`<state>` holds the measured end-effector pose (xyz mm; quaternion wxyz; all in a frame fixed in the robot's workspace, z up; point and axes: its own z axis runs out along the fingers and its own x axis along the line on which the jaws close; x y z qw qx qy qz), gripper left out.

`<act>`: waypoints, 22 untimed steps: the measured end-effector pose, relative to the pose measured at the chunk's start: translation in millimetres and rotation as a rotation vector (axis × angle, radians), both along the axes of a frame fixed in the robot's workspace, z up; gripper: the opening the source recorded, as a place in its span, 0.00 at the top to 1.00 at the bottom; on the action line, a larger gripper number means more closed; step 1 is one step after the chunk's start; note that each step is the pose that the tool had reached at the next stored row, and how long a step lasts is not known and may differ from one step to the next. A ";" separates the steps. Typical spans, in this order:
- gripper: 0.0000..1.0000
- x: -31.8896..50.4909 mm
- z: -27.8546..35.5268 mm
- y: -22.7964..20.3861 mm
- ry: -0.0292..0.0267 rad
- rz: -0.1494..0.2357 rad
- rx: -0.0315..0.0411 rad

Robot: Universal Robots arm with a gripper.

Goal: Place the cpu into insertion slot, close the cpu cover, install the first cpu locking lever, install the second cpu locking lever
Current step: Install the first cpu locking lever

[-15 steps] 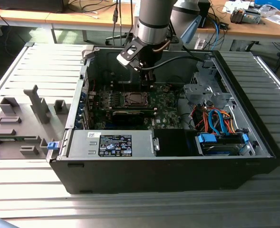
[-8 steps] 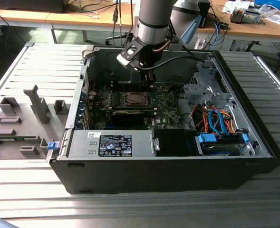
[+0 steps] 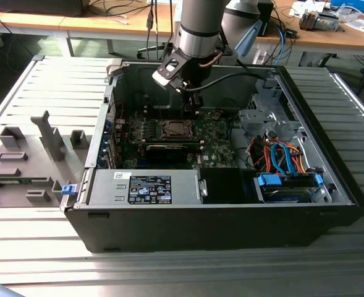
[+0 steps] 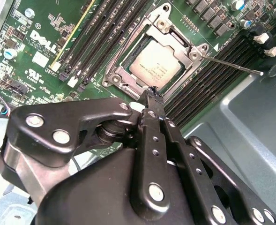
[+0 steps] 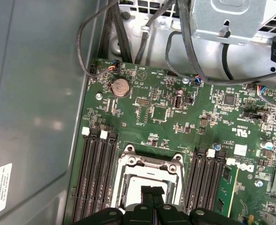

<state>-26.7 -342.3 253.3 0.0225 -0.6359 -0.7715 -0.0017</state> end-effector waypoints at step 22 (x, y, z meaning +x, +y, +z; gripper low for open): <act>0.89 0.0 0.0 0.0 0.0000 0.126 0.0000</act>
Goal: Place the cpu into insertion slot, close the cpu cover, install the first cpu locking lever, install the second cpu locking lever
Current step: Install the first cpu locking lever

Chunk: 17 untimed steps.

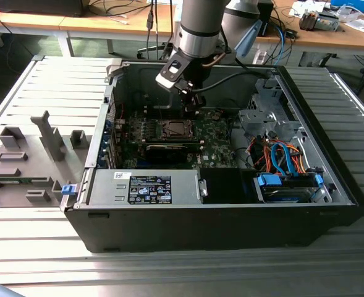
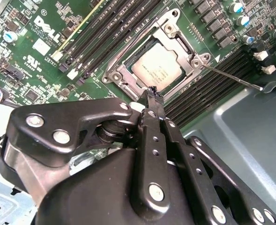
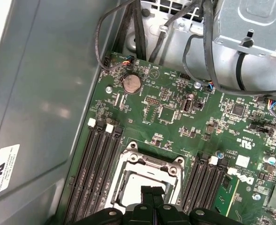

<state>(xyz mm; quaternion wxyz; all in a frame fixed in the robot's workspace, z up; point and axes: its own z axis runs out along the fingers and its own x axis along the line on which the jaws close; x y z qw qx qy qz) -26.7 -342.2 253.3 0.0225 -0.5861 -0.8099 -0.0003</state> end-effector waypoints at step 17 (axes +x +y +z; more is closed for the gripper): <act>0.89 0.0 0.0 0.0 0.0000 0.052 0.0000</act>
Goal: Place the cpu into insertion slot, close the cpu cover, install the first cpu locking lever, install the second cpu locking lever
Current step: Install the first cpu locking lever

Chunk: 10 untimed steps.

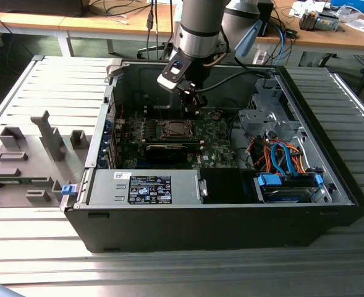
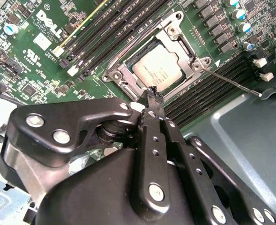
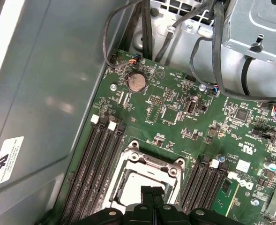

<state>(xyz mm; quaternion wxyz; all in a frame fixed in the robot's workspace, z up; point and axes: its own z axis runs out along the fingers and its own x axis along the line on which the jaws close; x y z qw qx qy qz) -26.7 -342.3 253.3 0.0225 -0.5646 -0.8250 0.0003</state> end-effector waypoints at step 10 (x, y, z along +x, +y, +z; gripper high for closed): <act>0.89 0.0 0.0 0.0 0.0000 0.021 -0.0059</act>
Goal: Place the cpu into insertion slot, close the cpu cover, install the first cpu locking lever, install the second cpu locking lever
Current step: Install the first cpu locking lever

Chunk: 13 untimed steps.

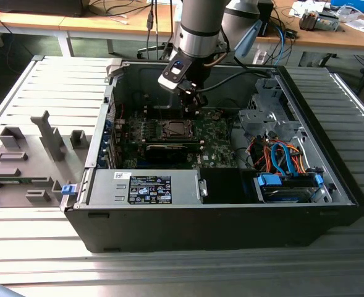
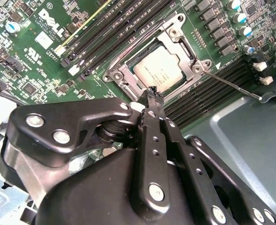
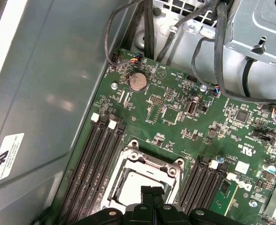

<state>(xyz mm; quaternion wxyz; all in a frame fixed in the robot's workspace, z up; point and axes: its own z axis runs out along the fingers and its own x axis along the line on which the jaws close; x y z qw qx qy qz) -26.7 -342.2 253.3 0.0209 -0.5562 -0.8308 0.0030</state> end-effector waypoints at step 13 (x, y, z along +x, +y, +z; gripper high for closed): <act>0.89 0.0 0.0 0.0 0.0000 0.017 -0.0093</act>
